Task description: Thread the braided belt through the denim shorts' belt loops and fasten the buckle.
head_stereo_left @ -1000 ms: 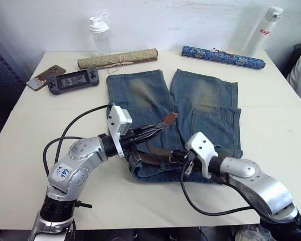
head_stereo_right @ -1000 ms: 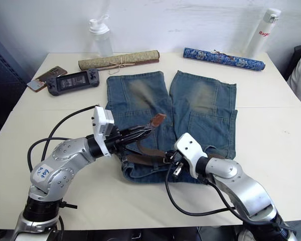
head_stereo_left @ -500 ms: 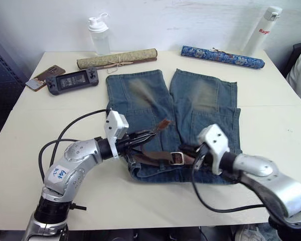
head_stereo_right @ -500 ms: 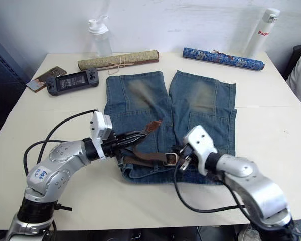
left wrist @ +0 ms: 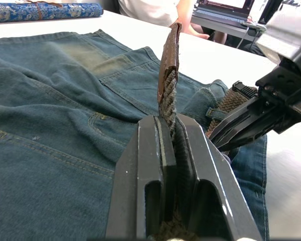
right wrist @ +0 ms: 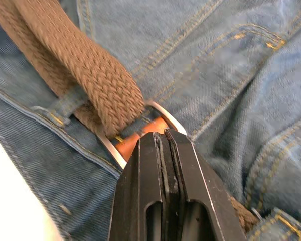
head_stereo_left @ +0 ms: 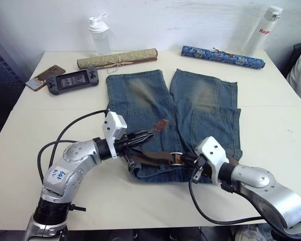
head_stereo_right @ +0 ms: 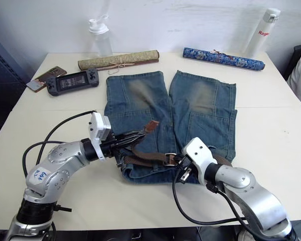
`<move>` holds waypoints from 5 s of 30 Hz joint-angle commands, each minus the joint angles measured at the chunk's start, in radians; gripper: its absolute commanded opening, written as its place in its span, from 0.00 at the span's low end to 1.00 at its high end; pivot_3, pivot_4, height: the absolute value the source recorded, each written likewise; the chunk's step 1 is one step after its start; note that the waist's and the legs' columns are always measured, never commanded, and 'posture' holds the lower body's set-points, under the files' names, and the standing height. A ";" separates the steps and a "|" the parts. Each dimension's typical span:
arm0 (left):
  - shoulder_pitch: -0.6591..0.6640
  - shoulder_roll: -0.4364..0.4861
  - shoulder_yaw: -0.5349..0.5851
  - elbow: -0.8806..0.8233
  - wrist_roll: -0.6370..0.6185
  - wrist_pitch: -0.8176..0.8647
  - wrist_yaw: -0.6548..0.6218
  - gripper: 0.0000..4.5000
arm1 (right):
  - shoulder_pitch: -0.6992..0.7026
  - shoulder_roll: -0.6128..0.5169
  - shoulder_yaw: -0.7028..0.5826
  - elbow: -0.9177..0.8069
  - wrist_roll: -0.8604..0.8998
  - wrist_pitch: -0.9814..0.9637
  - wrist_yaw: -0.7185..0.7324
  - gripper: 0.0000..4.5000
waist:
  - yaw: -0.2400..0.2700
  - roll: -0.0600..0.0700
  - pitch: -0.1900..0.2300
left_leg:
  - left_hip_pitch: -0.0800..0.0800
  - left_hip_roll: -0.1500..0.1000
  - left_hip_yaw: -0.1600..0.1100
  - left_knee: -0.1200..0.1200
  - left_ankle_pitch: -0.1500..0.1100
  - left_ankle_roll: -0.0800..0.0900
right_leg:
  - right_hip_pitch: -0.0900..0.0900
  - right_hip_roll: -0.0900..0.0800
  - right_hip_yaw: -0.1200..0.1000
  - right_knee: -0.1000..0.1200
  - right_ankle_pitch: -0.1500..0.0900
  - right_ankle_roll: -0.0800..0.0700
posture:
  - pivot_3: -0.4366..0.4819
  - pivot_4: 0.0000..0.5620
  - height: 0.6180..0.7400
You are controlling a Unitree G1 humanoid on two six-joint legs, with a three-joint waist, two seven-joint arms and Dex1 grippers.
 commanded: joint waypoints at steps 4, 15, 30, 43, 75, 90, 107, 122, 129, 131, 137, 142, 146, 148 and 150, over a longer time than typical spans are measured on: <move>-0.002 0.012 0.026 -0.016 -0.009 -0.005 -0.016 0.00 | 0.017 0.003 0.051 0.022 -0.057 -0.003 -0.028 0.02 | -0.001 0.000 0.000 | 0.000 0.000 0.000 0.000 0.000 0.000 | 0.000 0.000 0.000 0.000 0.000 0.000 | 0.48 0.27 0.82; -0.017 0.012 0.022 -0.005 -0.005 -0.003 -0.032 0.00 | 0.005 0.048 0.092 0.022 -0.084 0.018 -0.079 0.02 | -0.003 -0.001 0.000 | 0.001 0.001 0.000 0.000 0.000 0.000 | 0.000 0.000 0.000 0.000 0.000 0.000 | 0.48 0.27 0.82; -0.022 -0.001 0.007 -0.003 -0.002 -0.002 -0.031 0.00 | 0.020 0.003 -0.054 -0.082 0.009 0.057 -0.002 0.02 | -0.009 -0.001 0.000 | 0.000 0.000 0.000 0.000 0.000 0.000 | 0.000 0.000 0.000 0.000 0.000 0.000 | 0.48 0.27 0.82; -0.026 -0.005 0.001 0.000 0.002 -0.007 -0.030 0.00 | -0.005 0.068 0.001 -0.071 0.053 0.119 -0.070 0.02 | -0.005 -0.001 0.000 | 0.000 0.001 0.000 -0.001 0.000 0.000 | 0.000 0.000 0.000 0.000 0.000 0.000 | 0.48 0.27 0.82; -0.044 -0.014 -0.003 0.017 0.019 -0.017 -0.028 0.00 | -0.056 0.208 0.135 -0.069 0.000 0.096 -0.153 0.02 | -0.004 0.000 0.000 | 0.000 0.001 0.000 -0.001 0.000 -0.001 | -0.001 0.001 0.000 0.000 0.000 0.000 | 0.48 0.27 0.82; -0.036 -0.009 0.008 0.016 0.028 -0.026 -0.041 0.00 | -0.046 0.147 -0.058 -0.079 0.045 0.057 -0.079 0.02 | -0.006 0.000 0.000 | 0.000 0.000 0.000 -0.001 0.000 0.000 | 0.000 0.001 0.000 0.000 0.000 0.000 | 0.48 0.27 0.82; -0.029 -0.002 0.009 -0.006 0.028 -0.024 -0.043 0.00 | -0.044 0.075 0.058 -0.013 -0.020 0.023 -0.038 0.02 | -0.006 0.000 0.000 | 0.000 0.000 0.000 -0.001 0.000 0.000 | 0.000 0.000 0.000 0.000 0.000 0.000 | 0.48 0.27 0.82; -0.046 -0.015 -0.002 -0.007 0.026 -0.014 -0.031 0.00 | -0.078 0.025 0.271 0.037 -0.195 0.000 -0.044 0.02 | -0.014 0.000 0.000 | 0.000 0.001 0.000 -0.001 0.000 -0.001 | 0.000 0.000 0.000 0.000 0.000 0.000 | 0.48 0.27 0.82; -0.162 0.088 -0.029 0.060 -0.017 0.042 -0.212 0.00 | -0.107 -0.088 0.457 0.064 -0.347 -0.003 0.003 0.02 | -0.019 -0.002 -0.001 | 0.001 0.001 0.000 0.000 0.000 -0.001 | 0.000 0.001 -0.001 0.000 0.000 0.000 | 0.48 0.27 0.82; -0.233 0.128 -0.054 0.131 -0.011 0.044 -0.303 0.00 | -0.119 -0.106 0.500 0.071 -0.382 -0.010 0.022 0.02 | -0.019 -0.002 -0.003 | 0.001 0.001 0.000 0.000 0.000 -0.001 | 0.001 0.001 -0.002 0.000 0.000 0.000 | 0.48 0.27 0.82; -0.519 0.040 -0.142 0.464 0.037 -0.048 -0.503 0.00 | -0.148 -0.144 0.634 0.120 -0.522 -0.051 0.079 0.02 | -0.012 -0.007 -0.006 | 0.001 0.000 -0.001 0.001 0.000 -0.001 | 0.002 0.002 -0.007 0.000 0.000 0.000 | 0.48 0.27 0.82; -0.733 -0.157 -0.192 0.840 0.152 -0.218 -0.522 0.00 | -0.160 -0.133 0.670 0.177 -0.620 -0.100 0.105 0.02 | -0.008 -0.014 -0.013 | 0.002 0.000 0.001 0.001 0.000 -0.001 | 0.002 0.003 -0.009 0.000 0.000 0.000 | 0.48 0.27 0.82; -0.942 -0.399 -0.204 1.252 0.299 -0.454 -0.357 0.00 | -0.159 -0.149 0.690 0.218 -0.705 -0.179 0.147 0.02 | 0.002 -0.019 -0.016 | 0.002 0.000 0.001 0.003 0.000 0.000 | 0.003 0.003 -0.010 0.000 0.000 0.000 | 0.48 0.27 0.82; -1.016 -0.507 -0.200 1.404 0.349 -0.548 -0.284 0.00 | -0.141 -0.151 0.689 0.228 -0.730 -0.209 0.171 0.02 | 0.003 -0.020 -0.016 | 0.002 0.000 0.001 0.004 -0.001 0.001 | 0.003 0.002 -0.010 0.000 0.000 0.001 | 0.48 0.27 0.82; -1.073 -0.590 -0.185 1.496 0.374 -0.610 -0.254 0.00 | -0.121 -0.144 0.677 0.235 -0.740 -0.228 0.189 0.02 | 0.003 -0.020 -0.016 | 0.001 0.000 0.001 0.004 -0.001 0.003 | 0.003 0.001 -0.010 -0.001 0.000 0.001 | 0.48 0.27 0.82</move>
